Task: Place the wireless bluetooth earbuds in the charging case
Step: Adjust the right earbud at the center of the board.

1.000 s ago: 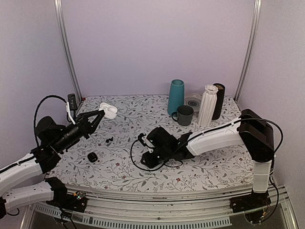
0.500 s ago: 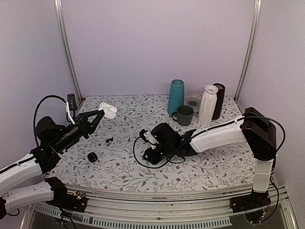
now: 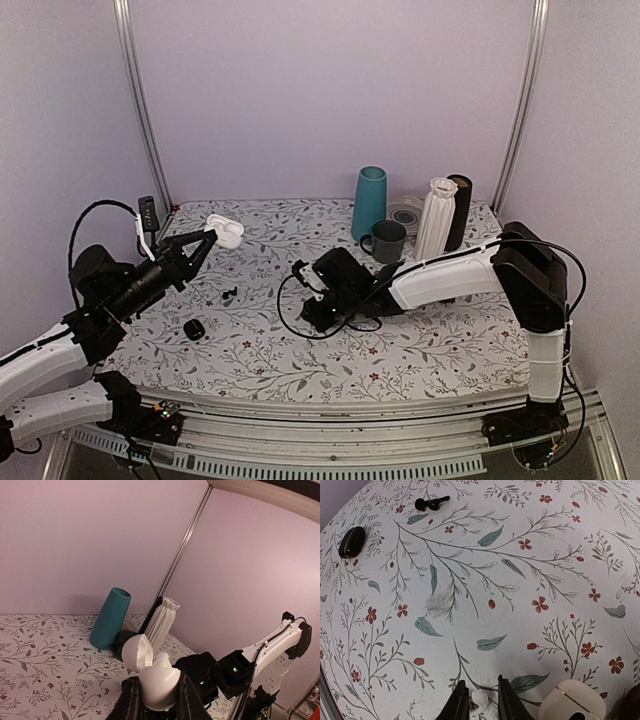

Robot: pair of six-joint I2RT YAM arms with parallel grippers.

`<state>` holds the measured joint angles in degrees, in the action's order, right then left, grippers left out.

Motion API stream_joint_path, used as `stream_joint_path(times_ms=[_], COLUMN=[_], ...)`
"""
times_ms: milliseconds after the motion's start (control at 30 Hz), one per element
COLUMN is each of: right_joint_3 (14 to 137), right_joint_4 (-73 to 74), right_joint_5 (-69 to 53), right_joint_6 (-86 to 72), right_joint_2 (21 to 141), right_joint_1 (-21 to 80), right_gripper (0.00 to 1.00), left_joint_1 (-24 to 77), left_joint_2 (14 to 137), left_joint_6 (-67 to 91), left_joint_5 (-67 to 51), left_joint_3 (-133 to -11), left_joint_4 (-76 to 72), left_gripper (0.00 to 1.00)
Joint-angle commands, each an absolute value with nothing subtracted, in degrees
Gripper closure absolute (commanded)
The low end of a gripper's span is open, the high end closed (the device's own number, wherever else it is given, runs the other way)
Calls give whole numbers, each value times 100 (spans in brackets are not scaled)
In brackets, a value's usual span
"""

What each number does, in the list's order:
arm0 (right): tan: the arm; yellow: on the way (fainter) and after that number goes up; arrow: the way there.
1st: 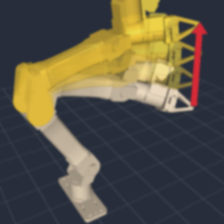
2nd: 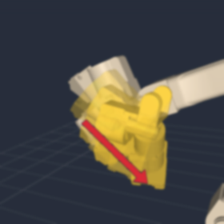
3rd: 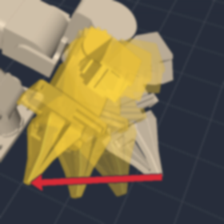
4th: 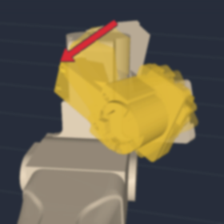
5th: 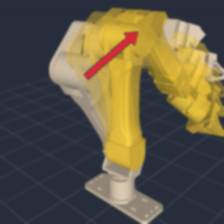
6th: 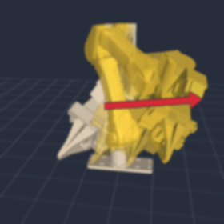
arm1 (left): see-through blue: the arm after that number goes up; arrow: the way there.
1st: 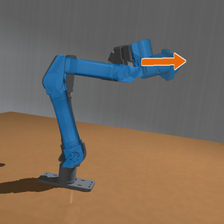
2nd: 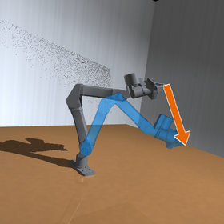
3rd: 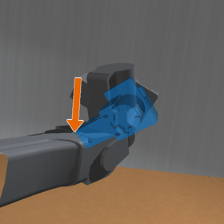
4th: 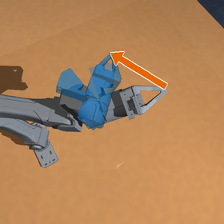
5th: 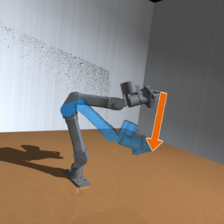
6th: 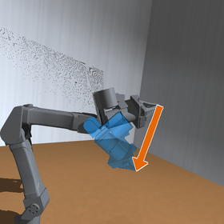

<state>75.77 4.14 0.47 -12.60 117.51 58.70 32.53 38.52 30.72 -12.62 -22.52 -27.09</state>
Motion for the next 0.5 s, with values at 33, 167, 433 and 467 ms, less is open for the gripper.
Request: stream_joint_path(times_ms=[33, 167, 433, 467], right_joint_3=[8181, 8407, 8604, 8600], right_joint_4=[857, 1078, 1327, 1352], right_joint_5=[227, 44, -139, -136], right_joint_6=[-1308, -1193, -1111, -1119], right_joint_2=[12186, 12411, 12633, 12645], right_joint_1=[5848, 5796, 5755, 5757], right_gripper=[80, 79, 79, 79], left_joint_1=[3151, 3146, 3138, 3138], left_joint_2=[3811, 3771, 3785, 3780], left_joint_6=[3102, 3100, 3104, 3103], left_joint_5=[-1297, -1288, -1293, -1293], left_joint_3=[-2216, -2223, -2220, -2215], left_joint_4=[-2772, -2743, -2764, -2754], left_gripper=[100, 100, 100, 100])
